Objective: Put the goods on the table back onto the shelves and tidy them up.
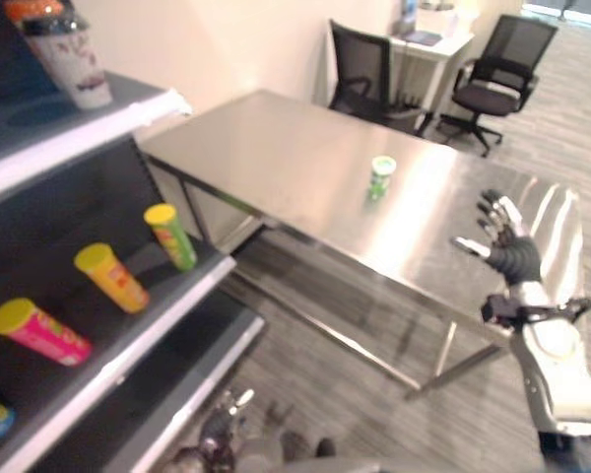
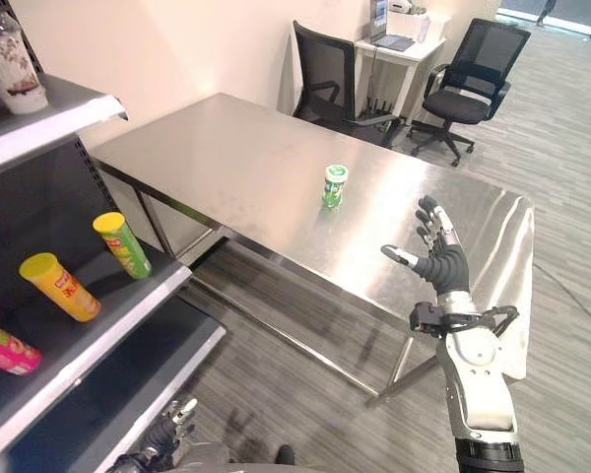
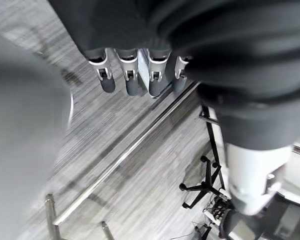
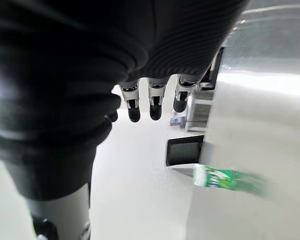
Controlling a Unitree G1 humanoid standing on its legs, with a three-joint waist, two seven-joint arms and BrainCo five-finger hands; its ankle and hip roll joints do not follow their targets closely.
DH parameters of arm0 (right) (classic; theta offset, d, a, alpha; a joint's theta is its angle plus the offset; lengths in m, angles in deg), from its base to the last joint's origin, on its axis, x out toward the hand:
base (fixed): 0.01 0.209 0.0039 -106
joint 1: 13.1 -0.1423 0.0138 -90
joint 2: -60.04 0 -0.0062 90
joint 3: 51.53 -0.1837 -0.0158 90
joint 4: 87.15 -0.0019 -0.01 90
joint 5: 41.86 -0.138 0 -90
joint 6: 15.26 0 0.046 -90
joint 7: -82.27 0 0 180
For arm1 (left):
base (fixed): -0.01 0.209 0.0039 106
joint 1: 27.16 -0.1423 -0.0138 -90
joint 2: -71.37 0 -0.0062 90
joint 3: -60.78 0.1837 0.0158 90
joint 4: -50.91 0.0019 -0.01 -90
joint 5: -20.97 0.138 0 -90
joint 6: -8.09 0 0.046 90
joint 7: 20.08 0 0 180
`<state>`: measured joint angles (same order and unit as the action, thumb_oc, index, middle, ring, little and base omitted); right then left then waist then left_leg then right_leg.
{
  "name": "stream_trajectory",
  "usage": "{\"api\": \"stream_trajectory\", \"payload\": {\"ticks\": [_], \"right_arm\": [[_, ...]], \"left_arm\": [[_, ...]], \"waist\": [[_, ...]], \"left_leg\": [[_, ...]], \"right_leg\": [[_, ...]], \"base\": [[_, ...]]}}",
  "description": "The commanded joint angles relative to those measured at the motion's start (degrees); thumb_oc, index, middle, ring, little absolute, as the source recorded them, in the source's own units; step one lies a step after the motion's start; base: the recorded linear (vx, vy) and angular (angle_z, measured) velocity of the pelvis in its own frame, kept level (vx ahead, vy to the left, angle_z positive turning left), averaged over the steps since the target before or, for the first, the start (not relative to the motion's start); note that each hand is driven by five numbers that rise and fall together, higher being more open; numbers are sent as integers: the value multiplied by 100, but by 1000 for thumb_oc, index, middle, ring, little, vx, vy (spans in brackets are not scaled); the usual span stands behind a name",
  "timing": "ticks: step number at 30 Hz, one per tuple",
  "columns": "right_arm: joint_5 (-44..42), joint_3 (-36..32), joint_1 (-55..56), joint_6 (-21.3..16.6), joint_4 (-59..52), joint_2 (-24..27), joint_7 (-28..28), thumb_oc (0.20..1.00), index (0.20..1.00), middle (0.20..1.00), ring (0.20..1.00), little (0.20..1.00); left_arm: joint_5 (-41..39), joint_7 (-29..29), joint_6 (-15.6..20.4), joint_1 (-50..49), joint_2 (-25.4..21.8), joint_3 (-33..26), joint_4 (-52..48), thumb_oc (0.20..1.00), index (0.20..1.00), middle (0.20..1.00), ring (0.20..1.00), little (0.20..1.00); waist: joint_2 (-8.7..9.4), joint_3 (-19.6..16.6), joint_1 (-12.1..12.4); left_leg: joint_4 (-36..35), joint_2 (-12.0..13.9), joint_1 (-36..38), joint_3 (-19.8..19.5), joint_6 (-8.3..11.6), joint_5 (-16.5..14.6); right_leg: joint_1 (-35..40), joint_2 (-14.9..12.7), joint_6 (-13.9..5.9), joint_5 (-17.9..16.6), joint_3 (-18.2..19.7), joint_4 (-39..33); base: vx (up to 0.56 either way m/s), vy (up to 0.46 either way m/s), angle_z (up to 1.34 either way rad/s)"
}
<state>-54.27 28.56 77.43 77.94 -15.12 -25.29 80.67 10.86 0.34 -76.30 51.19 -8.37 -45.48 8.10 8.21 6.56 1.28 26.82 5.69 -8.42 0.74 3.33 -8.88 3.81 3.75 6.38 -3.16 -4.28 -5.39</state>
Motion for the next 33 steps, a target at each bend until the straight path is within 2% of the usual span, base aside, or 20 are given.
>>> {"api": "stream_trajectory", "payload": {"ticks": [1, 2, 4, 7, 9, 11, 18, 19, 22, 25, 27, 28, 32, 33], "right_arm": [[21, -295, -246, -219, -461, 17, 39, 1000, 1000, 1000, 1000, 1000], [68, -270, -308, -218, -476, 39, 58, 1000, 1000, 1000, 1000, 1000], [84, -242, -356, -228, -474, 47, 75, 1000, 1000, 1000, 1000, 1000], [126, -136, -537, -235, -517, 70, 91, 1000, 1000, 1000, 1000, 1000], [174, -159, -538, -249, -504, 156, 100, 1000, 1000, 1000, 1000, 1000], [166, -175, -619, -241, -429, 227, 182, 1000, 1000, 1000, 1000, 1000], [240, -179, -755, -179, -536, 307, 322, 1000, 1000, 1000, 1000, 1000], [314, -162, -838, -148, -525, 424, 380, 1000, 1000, 1000, 1000, 1000], [257, -132, -860, -78, -609, 420, 361, 1000, 1000, 1000, 1000, 1000], [382, -56, -977, 47, -566, 774, 387, 1000, 1000, 1000, 1000, 1000], [348, -34, -984, 110, -518, 821, 390, 1000, 1000, 1000, 1000, 1000], [347, -35, -986, 111, -519, 822, 390, 1000, 1000, 1000, 1000, 1000], [310, -178, -1181, 240, 4, 1128, 509, 1000, 1000, 1000, 1000, 1000], [308, -174, -1197, 234, 17, 1136, 509, 1000, 1000, 1000, 1000, 1000]], "left_arm": [[32, 99, 66, -291, 75, 202, 158, 1000, 1000, 1000, 1000, 1000], [28, 93, 73, -271, 64, 189, 166, 1000, 1000, 1000, 1000, 1000], [47, 80, 100, -257, 60, 157, 226, 1000, 1000, 1000, 1000, 1000], [23, 108, 140, -312, 71, 95, 179, 1000, 1000, 1000, 1000, 1000], [18, 100, 161, -339, 90, 97, 195, 1000, 1000, 1000, 1000, 1000], [-11, 107, 171, -390, 93, 172, 178, 1000, 1000, 1000, 1000, 1000], [-179, 87, 182, -330, 250, 10, -24, 1000, 1000, 1000, 1000, 1000], [-151, 100, 197, -357, 240, -40, -3, 1000, 1000, 1000, 1000, 1000], [-124, 83, 207, -390, 211, -98, 46, 1000, 1000, 1000, 1000, 1000], [-76, 82, 207, -449, 76, -54, 84, 1000, 1000, 1000, 1000, 1000], [-66, 84, 198, -407, 7, -41, 116, 1000, 1000, 1000, 1000, 1000], [-66, 85, 199, -403, 7, -42, 119, 1000, 1000, 1000, 1000, 1000], [-189, 113, 173, -350, -15, 8, 93, 1000, 1000, 1000, 1000, 1000], [-190, 113, 172, -345, -8, 5, 91, 1000, 1000, 1000, 1000, 1000]], "waist": [[-190, -78, 149], [-244, -77, 165], [-255, -77, 206], [-393, -229, 231], [-404, -278, 249], [-474, -357, 240], [-504, -258, 351], [-477, -209, 410], [-516, -153, 450], [-693, 82, 417], [-723, 170, 402], [-724, 180, 402], [-695, 41, 336], [-701, 33, 319]], "left_leg": [[-2255, 175, 847, 199, -161, 1087], [-2619, 212, 767, 182, -138, 1232], [-3002, 225, 689, 206, -123, 1328], [-3172, 163, 965, 53, -78, 1392], [-3182, 148, 942, 91, -101, 1328], [-3182, -16, 916, 86, -136, 1222], [-3182, -262, 1034, 96, -143, 1129], [-3182, -356, 1087, 49, -169, 1101], [-3182, -400, 1150, 26, -201, 1118], [-3182, -374, 1409, -74, -207, 1196], [-3182, -382, 1489, -132, -205, 1208], [-3182, -381, 1498, -133, -204, 1207], [-3182, -431, 1488, -417, -286, 1145], [-3182, -429, 1460, -432, -283, 1165]], "right_leg": [[190, -521, -804, -346, 287, 39], [219, -491, -794, -278, 306, 39], [281, -513, -775, -223, 328, 39], [134, -574, -679, -176, 369, 39], [86, -595, -674, -180, 388, 39], [28, -734, -665, -187, 340, 39], [14, -967, -684, -266, 227, 39], [28, -1046, -671, -323, 256, 190], [-89, -1082, -661, -356, 357, 685], [-341, -1071, -569, -401, 509, 1605], [-402, -1005, -569, -325, 625, 1717], [-395, -1004, -568, -323, 625, 1720], [-582, -1099, -637, -253, 710, 561], [-590, -1099, -636, -292, 696, 531]], "base": [[310, 115, 23], [146, 65, 10], [157, 102, 8], [143, 185, -15], [51, 120, -48], [87, 175, -25], [67, 153, -5], [57, 132, -9], [41, 151, -13], [43, 170, -12], [58, 72, 0], [120, 40, 15], [110, -35, 12], [130, -64, 26]]}}
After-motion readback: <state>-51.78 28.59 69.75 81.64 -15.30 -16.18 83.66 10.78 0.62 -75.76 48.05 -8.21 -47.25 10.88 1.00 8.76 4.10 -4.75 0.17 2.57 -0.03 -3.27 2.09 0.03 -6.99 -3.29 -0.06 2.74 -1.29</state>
